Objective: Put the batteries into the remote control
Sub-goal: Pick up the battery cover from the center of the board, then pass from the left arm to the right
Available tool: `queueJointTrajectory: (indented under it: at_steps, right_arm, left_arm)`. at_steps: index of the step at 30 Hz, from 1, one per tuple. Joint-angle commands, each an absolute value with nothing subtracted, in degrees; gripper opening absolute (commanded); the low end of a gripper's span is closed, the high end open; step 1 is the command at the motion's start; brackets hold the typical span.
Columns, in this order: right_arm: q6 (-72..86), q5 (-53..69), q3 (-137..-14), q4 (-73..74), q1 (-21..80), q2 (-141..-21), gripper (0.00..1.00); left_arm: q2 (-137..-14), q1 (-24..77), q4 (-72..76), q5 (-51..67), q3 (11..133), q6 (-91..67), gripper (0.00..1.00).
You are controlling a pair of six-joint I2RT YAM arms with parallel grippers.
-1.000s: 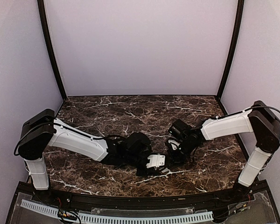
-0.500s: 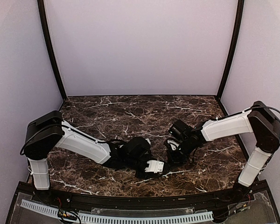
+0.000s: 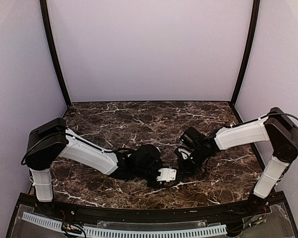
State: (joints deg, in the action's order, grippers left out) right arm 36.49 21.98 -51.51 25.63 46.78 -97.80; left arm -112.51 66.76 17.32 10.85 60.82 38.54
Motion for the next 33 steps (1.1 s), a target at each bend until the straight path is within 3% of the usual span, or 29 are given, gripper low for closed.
queueJointTrajectory:
  at_steps: [1, 7, 10, 17, 20, 22, 27, 33]
  right_arm:
    - [34.56, 19.93, -50.53, 30.06, 44.87, -94.8, 0.0]
    - [29.61, 17.4, -52.41, 32.51, 40.83, -82.2, 0.0]
    - [24.58, 14.31, -53.83, 33.69, 39.33, -73.79, 0.06]
    - [13.26, 18.74, -55.17, 24.17, 39.11, -55.71, 0.47]
    - [11.65, 22.18, -53.91, 17.23, 39.04, -52.1, 0.64]
    - [11.45, 27.89, -52.67, 10.31, 39.03, -50.8, 0.7]
    - [12.69, 38.46, -49.75, -8.62, 39.04, -50.48, 0.75]
    - [14.25, 45.9, -50.13, -23.39, 40.04, -54.28, 0.64]
  left_arm:
    - [-110.36, 66.97, 14.5, 8.27, 61.77, 32.73, 0.0]
    - [-106.84, 66.51, 11.68, 9.65, 63.73, 25.46, 0.0]
    - [-104.14, 65.28, 8.23, 12.14, 66.15, 20.72, 0.0]
    - [-94.11, 60.59, 8.17, 22.35, 69.81, 8.85, 0.0]
    - [-88.57, 59.15, 17.49, 26.1, 66.88, 2.88, 0.0]
    - [-85.95, 58.92, 24.02, 27.94, 64.75, 0.61, 0.0]
    - [-82.44, 58.89, 32.14, 28.18, 63.84, -4.37, 0.0]
    - [-81.78, 58.89, 42.55, 31.37, 63.73, -7.27, 0.0]
